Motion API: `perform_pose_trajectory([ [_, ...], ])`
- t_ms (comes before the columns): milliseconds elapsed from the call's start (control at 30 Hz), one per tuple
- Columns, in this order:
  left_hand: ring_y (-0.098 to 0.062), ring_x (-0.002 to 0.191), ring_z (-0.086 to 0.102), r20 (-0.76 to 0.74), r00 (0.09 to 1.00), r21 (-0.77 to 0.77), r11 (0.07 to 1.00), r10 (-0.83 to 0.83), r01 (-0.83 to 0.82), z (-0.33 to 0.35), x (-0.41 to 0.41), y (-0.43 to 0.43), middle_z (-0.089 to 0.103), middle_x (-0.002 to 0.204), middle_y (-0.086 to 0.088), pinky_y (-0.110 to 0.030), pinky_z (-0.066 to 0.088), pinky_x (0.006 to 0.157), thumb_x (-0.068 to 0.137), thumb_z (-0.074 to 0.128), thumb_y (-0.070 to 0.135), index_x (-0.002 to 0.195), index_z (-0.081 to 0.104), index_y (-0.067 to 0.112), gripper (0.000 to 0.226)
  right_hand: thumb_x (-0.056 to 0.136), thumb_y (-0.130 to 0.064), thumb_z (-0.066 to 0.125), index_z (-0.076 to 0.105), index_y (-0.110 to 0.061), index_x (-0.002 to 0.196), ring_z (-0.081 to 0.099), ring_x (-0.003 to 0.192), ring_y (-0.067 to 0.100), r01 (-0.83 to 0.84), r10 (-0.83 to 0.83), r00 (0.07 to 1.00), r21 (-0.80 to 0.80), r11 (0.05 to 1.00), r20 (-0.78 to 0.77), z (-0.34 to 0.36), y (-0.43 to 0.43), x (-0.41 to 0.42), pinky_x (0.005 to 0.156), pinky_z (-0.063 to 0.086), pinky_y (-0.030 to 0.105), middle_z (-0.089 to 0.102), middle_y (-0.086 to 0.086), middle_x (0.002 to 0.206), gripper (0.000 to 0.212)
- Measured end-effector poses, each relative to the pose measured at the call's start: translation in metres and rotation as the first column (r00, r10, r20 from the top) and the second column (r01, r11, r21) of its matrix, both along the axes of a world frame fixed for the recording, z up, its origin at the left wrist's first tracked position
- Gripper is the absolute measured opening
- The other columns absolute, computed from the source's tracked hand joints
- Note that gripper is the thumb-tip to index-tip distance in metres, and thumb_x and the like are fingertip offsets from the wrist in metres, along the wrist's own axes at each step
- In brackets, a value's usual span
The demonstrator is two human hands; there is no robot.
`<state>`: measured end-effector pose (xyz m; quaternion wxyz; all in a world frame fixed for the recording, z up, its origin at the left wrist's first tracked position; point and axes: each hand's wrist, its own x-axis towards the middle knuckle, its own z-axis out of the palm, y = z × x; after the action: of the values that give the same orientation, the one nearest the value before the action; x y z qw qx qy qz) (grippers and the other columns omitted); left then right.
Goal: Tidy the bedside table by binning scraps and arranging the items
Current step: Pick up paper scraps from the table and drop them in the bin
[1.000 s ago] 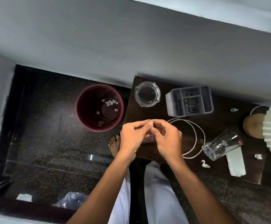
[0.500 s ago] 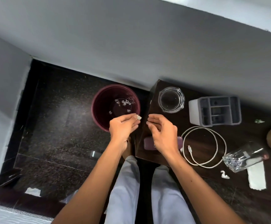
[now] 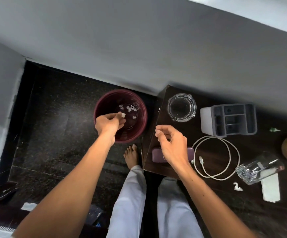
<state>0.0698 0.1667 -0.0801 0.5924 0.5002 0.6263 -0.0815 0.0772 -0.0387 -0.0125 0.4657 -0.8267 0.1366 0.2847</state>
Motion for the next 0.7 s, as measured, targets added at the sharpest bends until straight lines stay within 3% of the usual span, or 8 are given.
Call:
perform_pose_trajectory([
  [200,-0.022,0.081,0.078,-0.011,0.998,0.022,0.998,-0.061,0.061,0.005,0.005,-0.011,0.076,0.087,-0.017,-0.033,0.063,0.076,0.094,0.069,0.010,0.101,0.071,0.002,0.011,0.094,-0.017,0.063,0.073,-0.021,0.104,0.070,0.087,0.001,0.059,-0.059,0.998,-0.003,0.998,-0.009,0.004,-0.020,-0.002,0.071,0.049,0.004,0.075,-0.008,0.091,0.014],
  [367,-0.019,0.080,0.078,0.014,0.991,0.019,0.991,-0.132,0.131,0.023,0.002,-0.050,0.078,0.088,-0.014,-0.031,0.062,0.075,0.098,0.064,0.013,0.104,0.071,0.005,0.012,0.093,-0.016,0.064,0.073,-0.021,0.102,0.070,0.087,-0.002,0.112,-0.112,0.994,0.008,0.994,0.007,0.010,-0.046,-0.011,0.073,0.050,0.007,0.075,-0.010,0.092,0.014],
  [567,-0.015,0.072,0.076,0.211,0.917,-0.175,0.910,-0.339,0.377,0.075,-0.003,-0.144,0.078,0.084,-0.011,-0.022,0.062,0.067,0.104,0.052,0.016,0.104,0.069,0.009,0.018,0.093,-0.012,0.063,0.073,-0.017,0.103,0.069,0.085,0.000,0.184,-0.182,0.982,-0.037,0.982,0.058,0.016,-0.097,-0.029,0.074,0.050,0.005,0.075,-0.009,0.094,0.015],
  [700,-0.009,0.064,0.074,0.273,0.888,-0.280,0.853,-0.369,0.440,0.088,-0.019,-0.206,0.077,0.077,-0.006,-0.020,0.061,0.064,0.103,0.054,0.013,0.103,0.069,0.007,0.017,0.091,-0.012,0.064,0.072,-0.016,0.100,0.070,0.080,0.001,0.290,-0.279,0.954,-0.114,0.950,0.109,0.018,-0.133,-0.047,0.071,0.051,0.006,0.074,-0.006,0.092,0.013],
])
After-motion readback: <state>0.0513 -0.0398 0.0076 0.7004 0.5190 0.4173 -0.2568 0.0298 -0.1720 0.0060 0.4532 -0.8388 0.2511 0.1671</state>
